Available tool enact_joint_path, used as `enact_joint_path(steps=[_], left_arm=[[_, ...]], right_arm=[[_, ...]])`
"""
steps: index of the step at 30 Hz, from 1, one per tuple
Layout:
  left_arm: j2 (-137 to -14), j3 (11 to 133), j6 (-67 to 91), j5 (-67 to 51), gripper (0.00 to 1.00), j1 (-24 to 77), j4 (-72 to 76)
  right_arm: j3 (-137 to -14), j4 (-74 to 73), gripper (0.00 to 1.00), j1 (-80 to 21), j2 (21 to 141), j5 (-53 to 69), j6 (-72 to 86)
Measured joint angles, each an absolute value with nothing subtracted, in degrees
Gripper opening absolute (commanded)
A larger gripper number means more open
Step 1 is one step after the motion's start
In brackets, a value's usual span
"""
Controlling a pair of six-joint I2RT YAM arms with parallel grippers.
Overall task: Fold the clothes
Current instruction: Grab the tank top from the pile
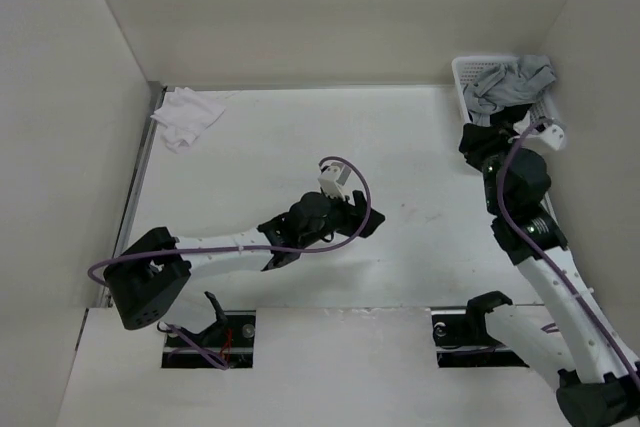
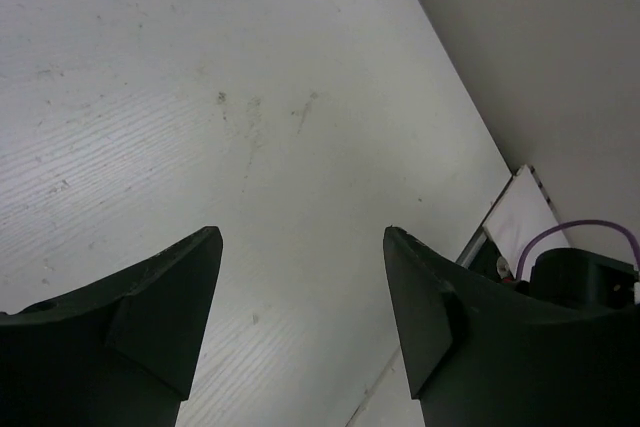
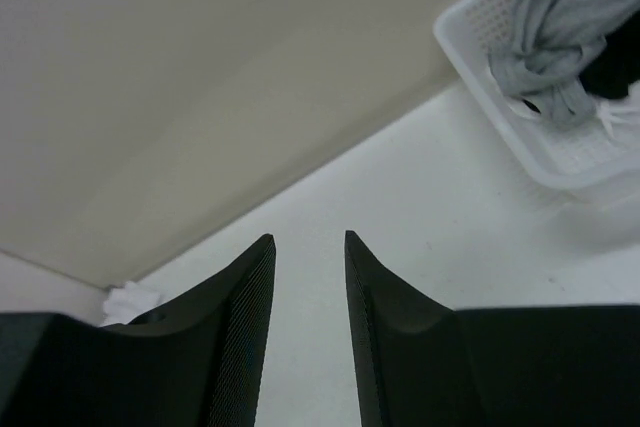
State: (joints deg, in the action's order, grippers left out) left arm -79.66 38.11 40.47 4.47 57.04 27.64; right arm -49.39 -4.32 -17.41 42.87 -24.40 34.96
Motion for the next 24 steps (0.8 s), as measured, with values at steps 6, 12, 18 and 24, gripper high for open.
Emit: enact_joint_path(steps=[6,12,18,24], left_arm=[[-80.6,35.7,39.4,2.9,0.65,57.0,30.3],[-82.1,33.7,38.3,1.3,0.44,56.7,34.7],[-82.8,30.7,36.9,0.8,0.22,54.3,39.6],[-83.1,28.9,37.1,0.4,0.33,50.5,42.5]], right_arm=[[-50.3,-4.6,0.13,-9.7,55.4,-24.5,34.7],[-62.1,-2.9,0.06,1.1,74.0,-22.3,35.1],[-81.4,0.1,0.48,10.8,96.6,-21.7,34.8],[-103.0,-1.8,0.61,17.6,120.0,-20.3,36.9]])
